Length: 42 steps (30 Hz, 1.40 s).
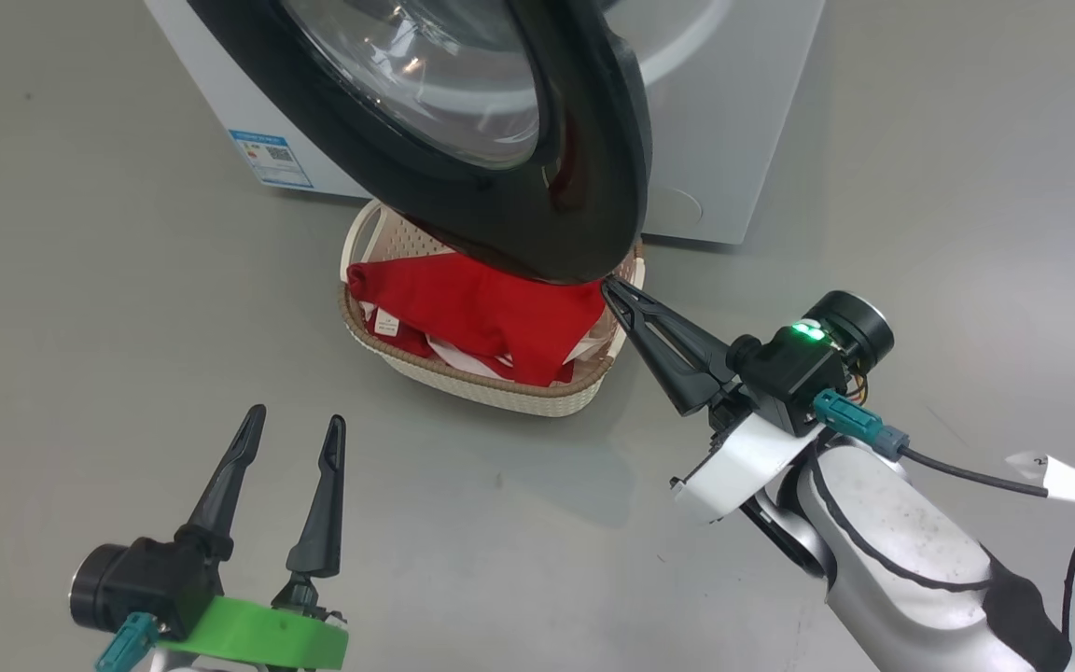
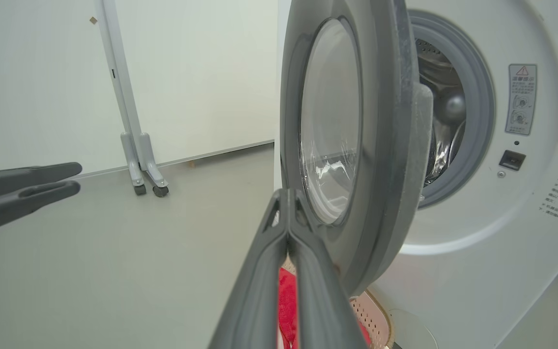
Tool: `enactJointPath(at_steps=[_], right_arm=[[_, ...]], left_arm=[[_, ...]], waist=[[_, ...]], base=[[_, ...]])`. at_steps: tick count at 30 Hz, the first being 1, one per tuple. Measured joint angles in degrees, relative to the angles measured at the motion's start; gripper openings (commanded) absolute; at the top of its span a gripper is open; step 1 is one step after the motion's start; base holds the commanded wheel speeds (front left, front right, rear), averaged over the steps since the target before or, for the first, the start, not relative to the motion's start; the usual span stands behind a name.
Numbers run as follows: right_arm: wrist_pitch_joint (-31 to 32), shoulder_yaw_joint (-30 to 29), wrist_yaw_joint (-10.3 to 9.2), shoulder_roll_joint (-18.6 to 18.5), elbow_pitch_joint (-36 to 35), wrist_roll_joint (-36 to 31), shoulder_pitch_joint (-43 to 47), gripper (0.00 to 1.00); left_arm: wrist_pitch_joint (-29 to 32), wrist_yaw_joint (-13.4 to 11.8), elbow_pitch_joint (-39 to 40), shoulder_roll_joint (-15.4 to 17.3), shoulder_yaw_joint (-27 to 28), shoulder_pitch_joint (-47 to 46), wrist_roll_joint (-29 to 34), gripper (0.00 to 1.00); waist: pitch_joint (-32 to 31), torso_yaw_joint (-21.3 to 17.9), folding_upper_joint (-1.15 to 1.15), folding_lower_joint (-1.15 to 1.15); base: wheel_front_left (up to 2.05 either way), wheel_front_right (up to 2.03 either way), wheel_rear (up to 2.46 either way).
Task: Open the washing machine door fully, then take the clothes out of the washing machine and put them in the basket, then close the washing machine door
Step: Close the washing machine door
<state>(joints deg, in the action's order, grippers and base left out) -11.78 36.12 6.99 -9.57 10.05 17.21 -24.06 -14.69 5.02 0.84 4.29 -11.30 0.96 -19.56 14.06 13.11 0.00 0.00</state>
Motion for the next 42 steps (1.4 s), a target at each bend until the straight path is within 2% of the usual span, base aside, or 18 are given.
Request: enactJointPath(at_steps=[21,34,42], right_arm=[[1.13,0.34,0.00,-4.32,7.70,4.46,-11.17,0.00],[0.37,-1.27,0.29,-5.43,11.70,6.95,-14.72,0.00],[0.29,-4.21,0.49,-7.66,13.14,7.37,-18.29,0.00]], left_arm=[[0.00,0.86,-1.26,-1.66,-1.20,-4.46,-0.10,1.00],[0.00,1.10,-2.13,-1.89,-1.56,-5.16,-0.12,1.00],[0.00,1.36,-2.19,-1.98,-2.27,-6.09,-0.37,1.00]], waist=[[8.15,8.37,0.00,0.00],[9.30,9.05,0.00,0.00],[11.20,9.81,0.00,0.00]], base=[[0.00,0.00,0.00],[0.00,0.00,0.00],[0.00,0.00,0.00]])
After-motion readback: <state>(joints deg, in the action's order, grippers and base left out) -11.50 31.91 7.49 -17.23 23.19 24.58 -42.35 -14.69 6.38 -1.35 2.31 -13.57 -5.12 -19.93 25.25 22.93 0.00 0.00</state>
